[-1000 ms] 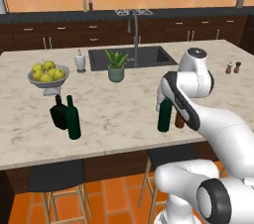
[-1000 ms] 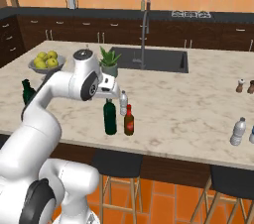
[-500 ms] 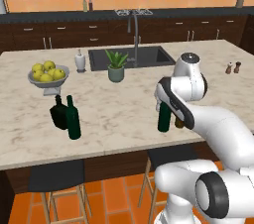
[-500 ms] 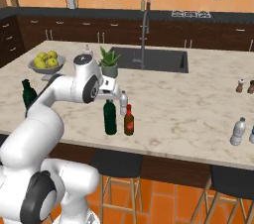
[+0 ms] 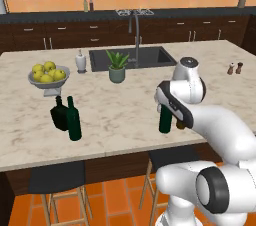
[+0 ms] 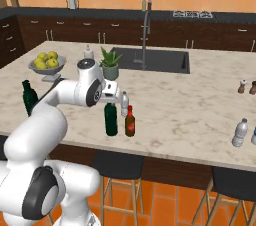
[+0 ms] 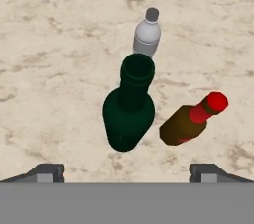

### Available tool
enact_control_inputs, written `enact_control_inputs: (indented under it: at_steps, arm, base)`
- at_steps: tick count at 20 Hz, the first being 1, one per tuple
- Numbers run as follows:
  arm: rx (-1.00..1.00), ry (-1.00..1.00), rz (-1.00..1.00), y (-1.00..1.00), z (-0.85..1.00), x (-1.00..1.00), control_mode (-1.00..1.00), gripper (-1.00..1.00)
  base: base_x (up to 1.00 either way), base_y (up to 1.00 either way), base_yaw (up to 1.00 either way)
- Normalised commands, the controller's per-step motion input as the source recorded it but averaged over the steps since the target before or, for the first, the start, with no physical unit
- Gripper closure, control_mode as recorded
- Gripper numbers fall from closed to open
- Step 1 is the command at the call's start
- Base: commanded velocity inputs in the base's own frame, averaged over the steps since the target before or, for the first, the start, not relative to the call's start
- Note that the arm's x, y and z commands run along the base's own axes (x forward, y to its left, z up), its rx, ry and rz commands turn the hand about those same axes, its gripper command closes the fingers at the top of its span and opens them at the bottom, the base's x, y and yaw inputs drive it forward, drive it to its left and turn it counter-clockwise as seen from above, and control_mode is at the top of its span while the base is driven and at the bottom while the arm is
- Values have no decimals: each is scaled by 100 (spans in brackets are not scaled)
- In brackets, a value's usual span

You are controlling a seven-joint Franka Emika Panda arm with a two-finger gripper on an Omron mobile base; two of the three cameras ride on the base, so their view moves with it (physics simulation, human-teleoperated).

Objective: Move the plastic bottles in the middle to the plastics group, and the glass bottles in the middle to the glass group.

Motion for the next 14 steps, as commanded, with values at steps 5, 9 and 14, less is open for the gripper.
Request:
enact_control_inputs:
  at_steps: [5, 9, 14]
  arm:
    - [1, -1, 0, 0, -17, 0, -100, -100]
    - [1, -5, 0, 0, -14, 5, -100, -100]
    - [5, -5, 0, -3, -5, 15, -100, -100]
  base:
    - [0, 0, 0]
    - [0, 0, 0]
    - [0, 0, 0]
